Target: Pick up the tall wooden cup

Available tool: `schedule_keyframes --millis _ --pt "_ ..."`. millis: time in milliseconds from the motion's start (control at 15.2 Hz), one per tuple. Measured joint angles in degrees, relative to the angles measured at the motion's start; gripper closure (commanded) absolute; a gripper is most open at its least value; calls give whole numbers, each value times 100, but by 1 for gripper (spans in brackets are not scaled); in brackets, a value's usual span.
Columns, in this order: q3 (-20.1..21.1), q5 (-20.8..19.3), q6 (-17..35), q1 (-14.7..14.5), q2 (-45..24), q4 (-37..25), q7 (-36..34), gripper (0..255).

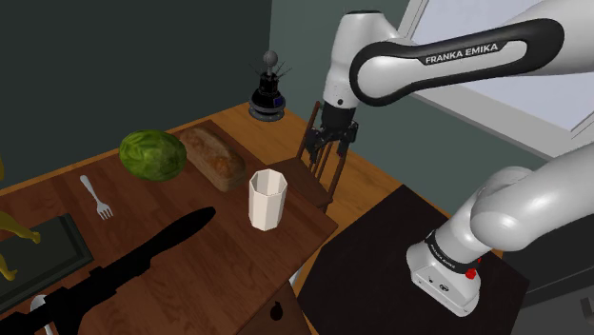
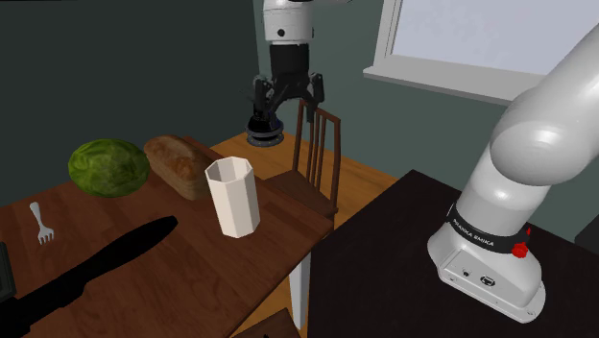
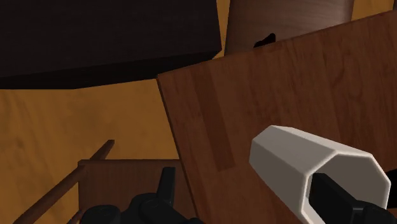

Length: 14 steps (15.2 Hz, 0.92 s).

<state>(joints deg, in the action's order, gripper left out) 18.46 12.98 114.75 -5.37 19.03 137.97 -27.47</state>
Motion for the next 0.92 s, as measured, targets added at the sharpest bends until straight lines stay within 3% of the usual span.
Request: schedule_keyframes --millis 264,660,924 --pt "371 -219 580 -31 -850 -296 -627 0" --pt "681 -913 1216 -144 -2238 -984 -1654 0" --pt "669 -1070 1455 -169 -2517 -1002 -1782 0"
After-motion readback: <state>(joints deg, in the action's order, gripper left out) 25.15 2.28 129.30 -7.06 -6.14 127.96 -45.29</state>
